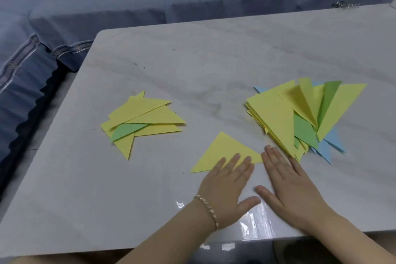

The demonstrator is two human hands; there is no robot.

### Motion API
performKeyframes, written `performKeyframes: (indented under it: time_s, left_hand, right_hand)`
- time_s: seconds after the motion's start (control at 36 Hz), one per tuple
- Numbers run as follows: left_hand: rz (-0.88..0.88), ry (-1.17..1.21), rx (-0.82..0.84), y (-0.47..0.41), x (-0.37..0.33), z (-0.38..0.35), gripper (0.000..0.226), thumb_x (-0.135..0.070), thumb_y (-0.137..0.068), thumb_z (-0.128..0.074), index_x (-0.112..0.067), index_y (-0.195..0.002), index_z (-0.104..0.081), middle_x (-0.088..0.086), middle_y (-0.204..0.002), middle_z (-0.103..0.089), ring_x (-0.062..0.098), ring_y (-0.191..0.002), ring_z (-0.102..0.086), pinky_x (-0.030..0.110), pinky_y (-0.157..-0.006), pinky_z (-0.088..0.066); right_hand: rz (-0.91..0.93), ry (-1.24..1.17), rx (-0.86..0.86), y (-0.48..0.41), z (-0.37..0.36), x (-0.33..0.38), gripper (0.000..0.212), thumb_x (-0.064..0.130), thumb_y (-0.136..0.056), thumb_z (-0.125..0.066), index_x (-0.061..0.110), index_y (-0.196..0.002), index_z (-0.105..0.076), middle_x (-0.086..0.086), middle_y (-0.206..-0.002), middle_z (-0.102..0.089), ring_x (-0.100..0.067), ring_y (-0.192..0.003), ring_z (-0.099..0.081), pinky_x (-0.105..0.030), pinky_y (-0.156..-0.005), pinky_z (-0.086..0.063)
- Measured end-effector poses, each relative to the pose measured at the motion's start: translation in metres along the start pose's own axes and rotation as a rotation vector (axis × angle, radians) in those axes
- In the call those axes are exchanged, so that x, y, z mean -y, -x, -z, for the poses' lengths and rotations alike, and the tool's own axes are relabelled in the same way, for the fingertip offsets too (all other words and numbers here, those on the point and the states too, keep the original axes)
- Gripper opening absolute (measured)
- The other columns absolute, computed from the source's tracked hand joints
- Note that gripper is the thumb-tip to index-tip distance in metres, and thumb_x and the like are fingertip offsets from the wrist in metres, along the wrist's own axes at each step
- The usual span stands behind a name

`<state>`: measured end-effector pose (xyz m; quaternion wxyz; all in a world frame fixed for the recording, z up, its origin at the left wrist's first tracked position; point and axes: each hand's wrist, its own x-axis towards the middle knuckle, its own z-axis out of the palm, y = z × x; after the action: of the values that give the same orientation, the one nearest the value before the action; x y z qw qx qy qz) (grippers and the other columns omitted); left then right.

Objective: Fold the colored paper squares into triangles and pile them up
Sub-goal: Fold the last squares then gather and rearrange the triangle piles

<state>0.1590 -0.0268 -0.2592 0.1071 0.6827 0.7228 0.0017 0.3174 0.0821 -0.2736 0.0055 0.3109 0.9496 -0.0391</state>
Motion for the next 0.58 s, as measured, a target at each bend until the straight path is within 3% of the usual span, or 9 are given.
performKeyframes:
  time_s: [0.08,0.11,0.22,0.36,0.58]
  left_hand:
    - [-0.086,0.026,0.017,-0.014,-0.009,0.000,0.083,-0.063,-0.080,0.006,-0.019,-0.148,-0.009,-0.008,-0.155,0.000,0.009,-0.143,0.007,0.031,-0.112,0.014]
    - [-0.079,0.043,0.019,-0.014,-0.009,0.001,0.082,-0.063,-0.080,0.006,-0.019,-0.148,-0.008,-0.008,-0.155,0.001,0.009,-0.143,0.007,0.031,-0.111,0.014]
    - [0.030,0.035,0.074,0.001,0.002,0.001,0.071,-0.056,-0.094,-0.004,-0.017,-0.134,-0.048,-0.004,-0.142,-0.044,0.015,-0.131,-0.041,0.036,-0.101,-0.022]
    - [0.103,-0.023,0.026,0.029,0.030,-0.002,0.064,-0.056,-0.094,-0.009,-0.018,-0.135,-0.042,-0.004,-0.143,-0.041,0.016,-0.131,-0.040,0.037,-0.100,-0.024]
    - [0.183,-0.061,-0.057,0.072,0.058,-0.003,0.063,-0.055,-0.095,-0.011,-0.019,-0.134,-0.043,-0.005,-0.143,-0.042,0.011,-0.132,-0.033,0.039,-0.100,-0.025]
  right_hand:
    - [0.010,-0.010,-0.014,0.000,-0.002,-0.001,0.073,0.059,-0.095,-0.015,0.005,-0.143,-0.028,-0.009,-0.150,-0.028,-0.011,-0.142,-0.005,-0.033,-0.108,-0.011]
    - [0.009,-0.013,-0.016,0.000,-0.002,-0.001,0.072,0.059,-0.095,-0.015,0.005,-0.143,-0.028,-0.009,-0.150,-0.028,-0.011,-0.142,-0.006,-0.033,-0.108,-0.011]
    - [-0.002,0.000,-0.026,0.000,-0.001,0.000,0.074,0.060,-0.095,-0.015,0.005,-0.142,-0.029,-0.008,-0.149,-0.029,-0.011,-0.142,-0.004,-0.033,-0.108,-0.010]
    - [-0.010,0.027,-0.010,0.000,0.000,0.001,0.077,0.061,-0.094,-0.015,0.004,-0.141,-0.036,-0.009,-0.148,-0.031,-0.014,-0.138,-0.018,-0.034,-0.107,-0.012]
    - [-0.016,0.036,0.013,0.000,0.002,0.002,0.079,0.063,-0.093,-0.016,0.003,-0.140,-0.037,-0.009,-0.148,-0.032,-0.015,-0.137,-0.019,-0.036,-0.106,-0.015]
